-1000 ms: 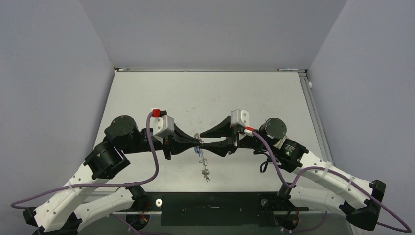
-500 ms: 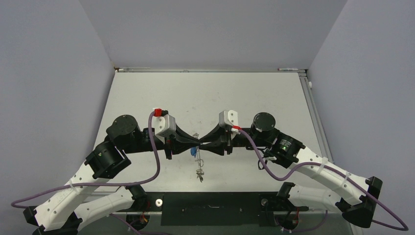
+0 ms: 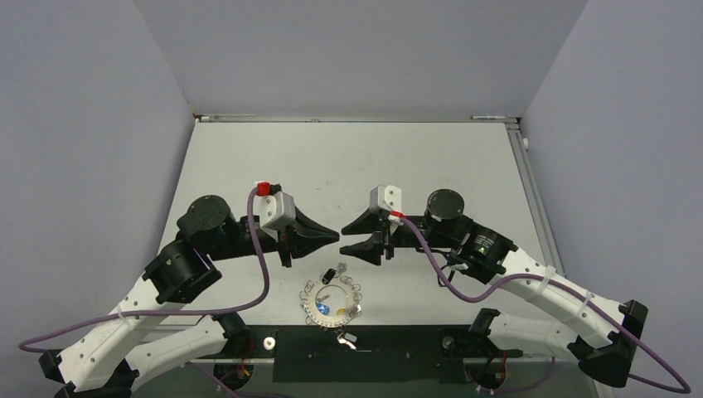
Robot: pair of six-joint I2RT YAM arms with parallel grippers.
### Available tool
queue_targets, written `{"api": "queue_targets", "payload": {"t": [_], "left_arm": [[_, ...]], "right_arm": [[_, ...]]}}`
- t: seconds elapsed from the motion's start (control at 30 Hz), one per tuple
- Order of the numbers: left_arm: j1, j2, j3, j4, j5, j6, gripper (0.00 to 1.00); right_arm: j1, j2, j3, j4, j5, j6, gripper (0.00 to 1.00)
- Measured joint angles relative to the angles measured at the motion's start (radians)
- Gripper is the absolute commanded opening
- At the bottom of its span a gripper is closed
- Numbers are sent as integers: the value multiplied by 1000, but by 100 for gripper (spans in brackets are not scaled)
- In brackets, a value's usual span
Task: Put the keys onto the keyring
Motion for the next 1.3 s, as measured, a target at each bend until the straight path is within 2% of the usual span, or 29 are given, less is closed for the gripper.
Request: {"api": "queue_targets", "payload": {"t": [0.17, 0.27, 0.3, 0.43, 0.5, 0.6, 0.73, 0.83, 1.07, 1.2, 1.3], "left_arm": [[0, -27, -54, 2, -144, -1, 0], [0, -41, -110, -19, -246, 2, 8], [4, -47, -134, -31, -291, 3, 17], [19, -66, -220, -69, -479, 4, 67], [37, -83, -258, -84, -593, -11, 80], [101, -97, -288, -91, -739, -47, 90], [236, -103, -303, -92, -900, -113, 97], [296, -116, -309, -92, -1007, -153, 97], [306, -196, -323, -91, -1130, -175, 97], [306, -249, -325, -89, -1177, -177, 97], [306, -264, -325, -87, -1192, -177, 97]], "right_arm": [[0, -48, -68, 6, 183, 41, 43], [2, -52, -147, 25, 265, 94, 43], [10, -37, -173, 27, 294, 114, 43], [92, 66, -206, 27, 361, 138, 45], [159, 132, -208, 28, 372, 127, 46], [239, 253, -193, 24, 365, 86, 46], [304, 501, -69, -24, 338, -1, 45], [313, 629, 15, -59, 316, -81, 45], [265, 801, 205, -188, 204, -270, 56], [211, 897, 340, -293, 125, -370, 52], [179, 977, 445, -400, 59, -454, 44]]}}
